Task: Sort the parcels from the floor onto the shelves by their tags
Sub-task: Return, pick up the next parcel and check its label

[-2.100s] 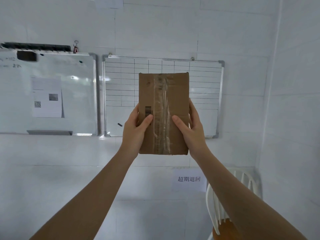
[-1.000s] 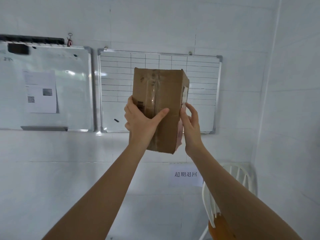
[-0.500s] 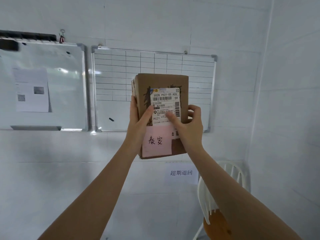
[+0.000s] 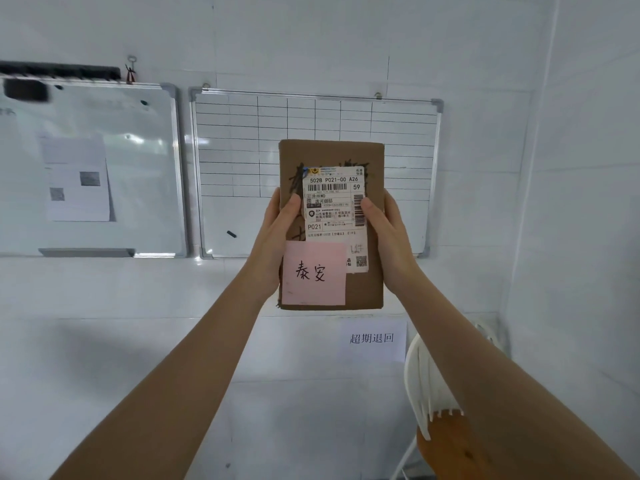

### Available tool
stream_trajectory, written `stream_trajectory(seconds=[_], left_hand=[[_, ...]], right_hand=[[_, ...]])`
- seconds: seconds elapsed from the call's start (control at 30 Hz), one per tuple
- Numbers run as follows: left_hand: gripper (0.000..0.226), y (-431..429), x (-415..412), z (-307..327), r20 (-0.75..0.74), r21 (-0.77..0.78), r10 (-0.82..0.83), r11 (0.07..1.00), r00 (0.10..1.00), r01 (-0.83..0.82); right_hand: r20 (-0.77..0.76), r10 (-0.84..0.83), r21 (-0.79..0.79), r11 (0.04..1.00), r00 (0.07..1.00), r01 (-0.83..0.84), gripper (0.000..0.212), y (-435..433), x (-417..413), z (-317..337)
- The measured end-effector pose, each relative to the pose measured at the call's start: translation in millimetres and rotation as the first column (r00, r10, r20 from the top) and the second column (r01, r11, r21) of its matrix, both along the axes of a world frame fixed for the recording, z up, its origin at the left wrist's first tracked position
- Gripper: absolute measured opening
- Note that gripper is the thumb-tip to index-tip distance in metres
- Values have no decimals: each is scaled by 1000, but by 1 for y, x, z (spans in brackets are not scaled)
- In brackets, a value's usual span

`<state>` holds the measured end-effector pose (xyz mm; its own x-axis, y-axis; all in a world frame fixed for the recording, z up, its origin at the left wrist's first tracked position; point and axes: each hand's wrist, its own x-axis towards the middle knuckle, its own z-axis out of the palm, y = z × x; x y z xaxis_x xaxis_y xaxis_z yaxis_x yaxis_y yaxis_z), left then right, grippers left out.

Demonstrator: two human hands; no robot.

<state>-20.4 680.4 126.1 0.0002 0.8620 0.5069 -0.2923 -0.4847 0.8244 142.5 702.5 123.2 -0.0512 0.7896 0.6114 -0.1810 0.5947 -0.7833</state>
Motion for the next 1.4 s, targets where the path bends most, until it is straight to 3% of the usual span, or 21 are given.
stream_trajectory(seconds=[0.17,0.43,0.83,1.1,1.3,1.4], left_hand=[[47,-2,-5,4,23,-25,-23,999,999,23],[44,-17,-29,0,41,-46,46,998,998,-44],[47,-55,-55,1,19,-20,251,968,968,-251],[47,-123,-60,-19,86,-41,536,844,840,-534],[65,-217,-81,-28,111,-104,758,652,643,-751],[54,-274,-92,-31,125,-95,836,546,534,-833]], right_hand=[[-27,62,21,998,998,-61,65,1,-7,7],[-80,209,28,978,975,-207,52,1,-35,0],[-148,507,32,860,849,-509,58,-2,-72,-6],[-130,716,-16,690,686,-723,59,-33,-105,-13],[-152,876,-25,460,458,-888,57,-97,-164,-21],[-141,932,-30,334,334,-942,63,-146,-195,-25]])
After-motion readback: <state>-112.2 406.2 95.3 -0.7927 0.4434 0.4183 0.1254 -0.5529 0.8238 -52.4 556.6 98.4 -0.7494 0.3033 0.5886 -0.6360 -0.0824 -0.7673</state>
